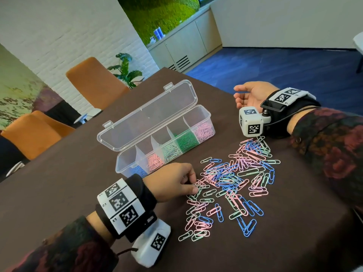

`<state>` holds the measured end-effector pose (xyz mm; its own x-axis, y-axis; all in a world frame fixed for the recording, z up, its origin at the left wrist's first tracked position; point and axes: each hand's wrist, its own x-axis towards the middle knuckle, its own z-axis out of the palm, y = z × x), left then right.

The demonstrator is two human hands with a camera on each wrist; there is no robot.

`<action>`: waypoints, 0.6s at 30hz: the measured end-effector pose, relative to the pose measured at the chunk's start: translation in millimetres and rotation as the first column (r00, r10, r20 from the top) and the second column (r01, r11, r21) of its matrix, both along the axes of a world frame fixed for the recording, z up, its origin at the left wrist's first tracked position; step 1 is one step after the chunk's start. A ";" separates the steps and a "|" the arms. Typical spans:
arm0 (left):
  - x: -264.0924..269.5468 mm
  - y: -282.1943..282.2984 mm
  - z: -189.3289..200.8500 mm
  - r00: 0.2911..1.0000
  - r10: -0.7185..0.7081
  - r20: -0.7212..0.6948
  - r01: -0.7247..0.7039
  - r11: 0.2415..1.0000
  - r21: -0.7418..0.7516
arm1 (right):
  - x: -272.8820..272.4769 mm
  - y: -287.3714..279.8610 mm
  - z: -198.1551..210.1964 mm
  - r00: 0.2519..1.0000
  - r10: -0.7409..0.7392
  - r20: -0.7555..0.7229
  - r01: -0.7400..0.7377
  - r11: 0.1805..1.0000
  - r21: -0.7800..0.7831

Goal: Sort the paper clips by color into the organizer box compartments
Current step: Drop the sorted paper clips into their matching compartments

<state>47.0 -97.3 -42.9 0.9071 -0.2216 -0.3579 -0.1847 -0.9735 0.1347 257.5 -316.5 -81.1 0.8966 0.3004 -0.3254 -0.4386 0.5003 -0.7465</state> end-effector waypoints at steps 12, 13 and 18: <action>-26.5 18.7 0.4 0.992 0.036 -0.117 -0.057 0.981 -0.187 | 0.4 1.3 -1.2 1.000 -0.010 -0.006 0.011 1.000 0.019; -27.3 19.6 0.3 0.994 0.037 -0.105 -0.057 0.979 -0.195 | 0.6 1.1 -1.4 1.000 -0.011 -0.007 0.011 1.000 0.017; -29.3 17.4 -0.5 0.998 -0.015 -0.064 0.000 0.975 -0.224 | 1.6 0.4 -2.1 1.000 -0.004 -0.011 0.004 1.000 0.022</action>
